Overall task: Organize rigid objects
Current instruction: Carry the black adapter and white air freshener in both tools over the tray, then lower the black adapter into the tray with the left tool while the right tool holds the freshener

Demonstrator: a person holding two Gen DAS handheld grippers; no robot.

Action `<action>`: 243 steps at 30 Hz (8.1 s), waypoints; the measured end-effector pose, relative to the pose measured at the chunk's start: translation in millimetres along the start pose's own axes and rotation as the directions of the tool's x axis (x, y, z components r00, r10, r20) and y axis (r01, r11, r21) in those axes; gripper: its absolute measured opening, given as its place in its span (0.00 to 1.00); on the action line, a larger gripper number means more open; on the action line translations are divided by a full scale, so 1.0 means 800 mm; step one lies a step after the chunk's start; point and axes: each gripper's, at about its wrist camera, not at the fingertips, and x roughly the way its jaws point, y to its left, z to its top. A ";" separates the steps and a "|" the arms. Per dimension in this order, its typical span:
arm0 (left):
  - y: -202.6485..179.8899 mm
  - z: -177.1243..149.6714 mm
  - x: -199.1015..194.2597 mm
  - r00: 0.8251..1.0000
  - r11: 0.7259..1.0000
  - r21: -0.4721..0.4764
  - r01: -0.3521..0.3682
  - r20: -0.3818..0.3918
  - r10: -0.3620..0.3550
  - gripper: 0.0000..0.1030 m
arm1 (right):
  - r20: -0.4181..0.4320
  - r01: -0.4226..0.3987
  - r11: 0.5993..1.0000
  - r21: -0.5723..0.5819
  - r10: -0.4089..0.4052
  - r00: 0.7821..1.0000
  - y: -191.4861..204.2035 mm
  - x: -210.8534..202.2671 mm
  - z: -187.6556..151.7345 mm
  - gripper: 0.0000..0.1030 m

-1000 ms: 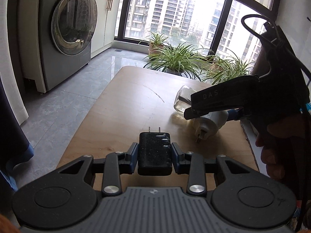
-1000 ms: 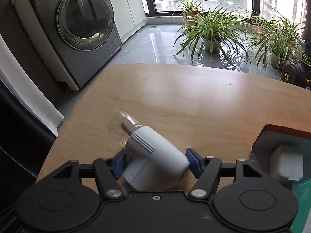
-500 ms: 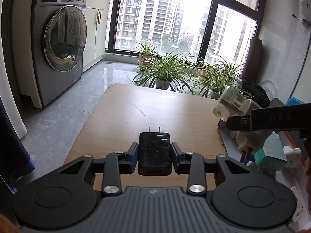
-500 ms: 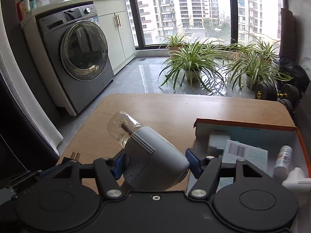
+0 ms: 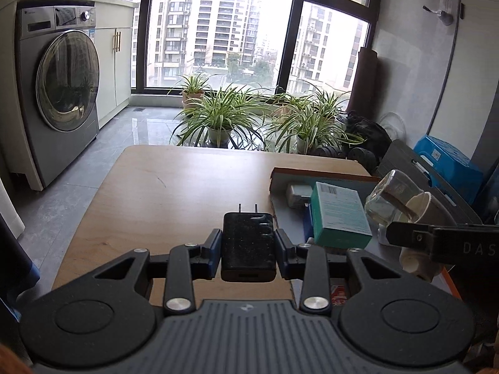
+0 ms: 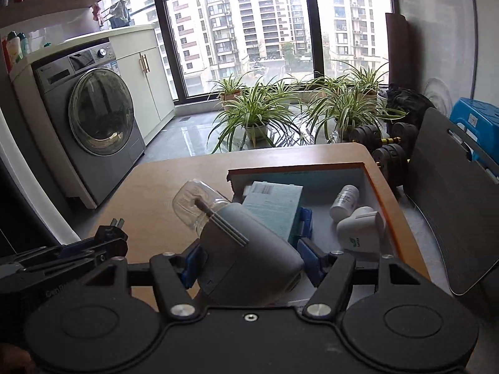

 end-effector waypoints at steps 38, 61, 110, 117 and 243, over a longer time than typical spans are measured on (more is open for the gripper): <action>-0.110 -0.034 -0.015 0.995 0.994 0.051 0.094 -0.033 -0.092 0.35 | 0.064 0.070 0.993 0.095 -0.077 0.995 -0.073 -0.060 -0.046 0.75; -0.112 -0.036 -0.018 0.995 0.995 0.042 0.093 -0.033 -0.092 0.35 | 0.058 0.081 0.993 0.090 -0.087 0.995 -0.072 -0.065 -0.049 0.75; -0.111 -0.032 0.021 0.993 0.995 0.046 0.085 -0.085 -0.081 0.35 | 0.006 0.085 0.993 0.087 -0.086 0.996 -0.077 -0.016 -0.043 0.75; -0.113 -0.034 0.021 0.993 0.995 0.047 0.087 -0.088 -0.083 0.35 | 0.007 0.086 0.992 0.089 -0.087 0.996 -0.077 -0.015 -0.043 0.75; -0.126 0.004 0.069 0.995 0.995 0.068 0.079 -0.073 -0.074 0.35 | 0.003 0.082 0.995 0.060 -0.082 0.997 -0.091 0.050 0.003 0.76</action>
